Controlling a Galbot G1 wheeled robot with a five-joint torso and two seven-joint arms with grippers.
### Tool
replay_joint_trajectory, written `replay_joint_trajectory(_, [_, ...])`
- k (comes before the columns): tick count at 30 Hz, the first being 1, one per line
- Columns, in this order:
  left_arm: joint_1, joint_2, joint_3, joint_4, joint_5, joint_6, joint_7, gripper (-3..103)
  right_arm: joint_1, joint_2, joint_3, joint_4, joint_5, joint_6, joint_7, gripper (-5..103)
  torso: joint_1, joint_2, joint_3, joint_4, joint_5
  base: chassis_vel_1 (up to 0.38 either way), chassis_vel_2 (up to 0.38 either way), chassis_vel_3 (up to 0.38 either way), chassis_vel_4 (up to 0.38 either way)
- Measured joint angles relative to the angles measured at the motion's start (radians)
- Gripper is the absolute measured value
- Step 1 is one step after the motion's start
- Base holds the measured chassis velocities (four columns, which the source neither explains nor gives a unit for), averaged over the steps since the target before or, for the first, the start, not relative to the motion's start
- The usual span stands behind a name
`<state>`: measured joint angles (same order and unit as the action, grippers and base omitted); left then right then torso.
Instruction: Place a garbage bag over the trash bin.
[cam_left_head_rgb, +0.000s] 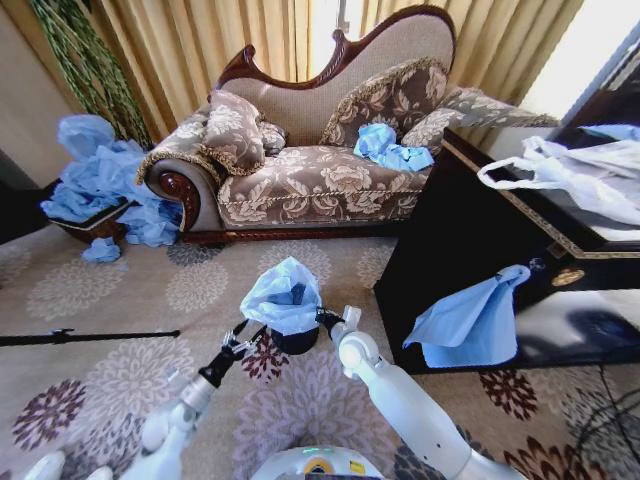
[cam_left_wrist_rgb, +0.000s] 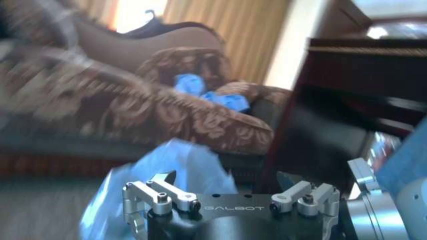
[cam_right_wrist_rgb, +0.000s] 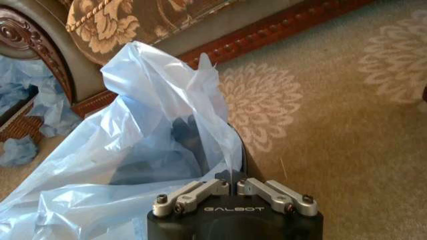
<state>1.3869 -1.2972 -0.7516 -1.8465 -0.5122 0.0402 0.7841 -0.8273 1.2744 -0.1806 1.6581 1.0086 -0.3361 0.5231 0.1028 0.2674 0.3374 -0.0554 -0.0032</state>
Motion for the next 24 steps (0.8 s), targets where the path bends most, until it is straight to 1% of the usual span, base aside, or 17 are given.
replay_joint_trajectory(2, [-0.027, 0.019, 0.031, -0.022, 0.048, 0.0, -0.02, 100, -0.004, -0.001, 0.0, 0.001, -0.004, -0.001, -0.003, 0, 0.0, 0.0, 0.0, 0.0, -0.0002, 0.0, 0.0, 0.0, 0.0])
replay_joint_trajectory(3, [-0.027, 0.019, 0.031, -0.022, 0.048, 0.0, -0.02, 100, -0.004, -0.001, 0.0, 0.001, -0.004, -0.001, -0.003, 0, 0.0, 0.0, 0.0, 0.0, -0.0002, 0.0, 0.0, 0.0, 0.0])
replay_joint_trajectory(6, [-0.077, 0.065, 0.095, -0.02, 0.101, -0.003, -0.072, 100, -0.015, -0.003, 0.001, 0.006, -0.011, -0.001, -0.006, 0, 0.0, 0.0, 0.0, 0.0, -0.0004, 0.0, 0.0, 0.0, 0.0])
replay_joint_trajectory(7, [-0.077, 0.065, 0.095, -0.02, 0.101, -0.003, -0.072, 100, -0.015, -0.003, 0.001, 0.006, -0.011, -0.001, -0.006, 0, 0.0, 0.0, 0.0, 0.0, -0.0004, 0.0, 0.0, 0.0, 0.0])
replay_joint_trajectory(10, [-0.136, 0.108, 0.127, 0.034, 0.148, -0.012, -0.087, 100, -0.027, -0.006, 0.007, 0.015, -0.015, -0.002, -0.008, 0, 0.0, 0.0, 0.0, 0.0002, -0.0005, 0.0, 0.0, 0.0, 0.0])
replay_joint_trajectory(11, [-0.136, 0.108, 0.127, 0.034, 0.148, -0.012, -0.087, 100, -0.027, -0.006, 0.007, 0.015, -0.015, -0.002, -0.008, 0, 0.0, 0.0, 0.0, 0.0002, -0.0005, 0.0, 0.0, 0.0, 0.0])
replay_joint_trajectory(14, [-0.187, 0.148, 0.144, 0.069, 0.163, -0.017, -0.103, 100, -0.033, -0.005, 0.009, 0.018, -0.018, -0.002, -0.01, 0, 0.0, 0.0, 0.0, -0.0001, -0.0005, 0.0, 0.0, 0.0, 0.0])
replay_joint_trajectory(16, [-0.198, 0.159, 0.146, 0.073, 0.168, -0.017, -0.106, 100, -0.032, -0.001, 0.009, 0.016, -0.02, -0.002, -0.01, 0, 0.0, 0.0, 0.0, 0.0001, -0.0004, 0.0, 0.0, 0.0, 0.0])
replay_joint_trajectory(18, [-0.235, 0.184, 0.158, 0.097, 0.18, -0.019, -0.118, 100, -0.032, 0.006, 0.006, 0.011, -0.025, -0.003, -0.014, 0, 0.0, 0.0, 0.0, 0.0005, -0.0003, 0.0, 0.0, 0.0, 0.0])
replay_joint_trajectory(21, [-0.265, 0.194, 0.166, 0.121, 0.203, -0.022, -0.123, 100, -0.033, 0.01, 0.006, 0.011, -0.026, -0.003, -0.014, 0, 0.0, 0.0, 0.0, 0.0003, -0.0003, 0.0, 0.0, 0.0, 0.0])
replay_joint_trajectory(22, [-0.31, 0.2, 0.183, 0.16, 0.234, -0.032, -0.124, 100, -0.034, 0.012, 0.005, 0.012, -0.026, -0.003, -0.014, 0, 0.0, 0.0, 0.0, 0.0004, -0.0002, 0.0, 0.0, 0.0, 0.0])
replay_joint_trajectory(23, [-0.31, 0.2, 0.183, 0.16, 0.234, -0.032, -0.124, 100, -0.034, 0.012, 0.005, 0.012, -0.026, -0.003, -0.014, 0, 0.0, 0.0, 0.0, 0.0004, -0.0002, 0.0, 0.0, 0.0, 0.0])
replay_joint_trajectory(24, [-0.334, 0.2, 0.195, 0.183, 0.249, -0.035, -0.125, 100, -0.034, 0.012, 0.004, 0.013, -0.026, -0.003, -0.014, 0, 0.0, 0.0, 0.0, 0.0001, -0.0003, 0.0, 0.0, 0.0, 0.0])
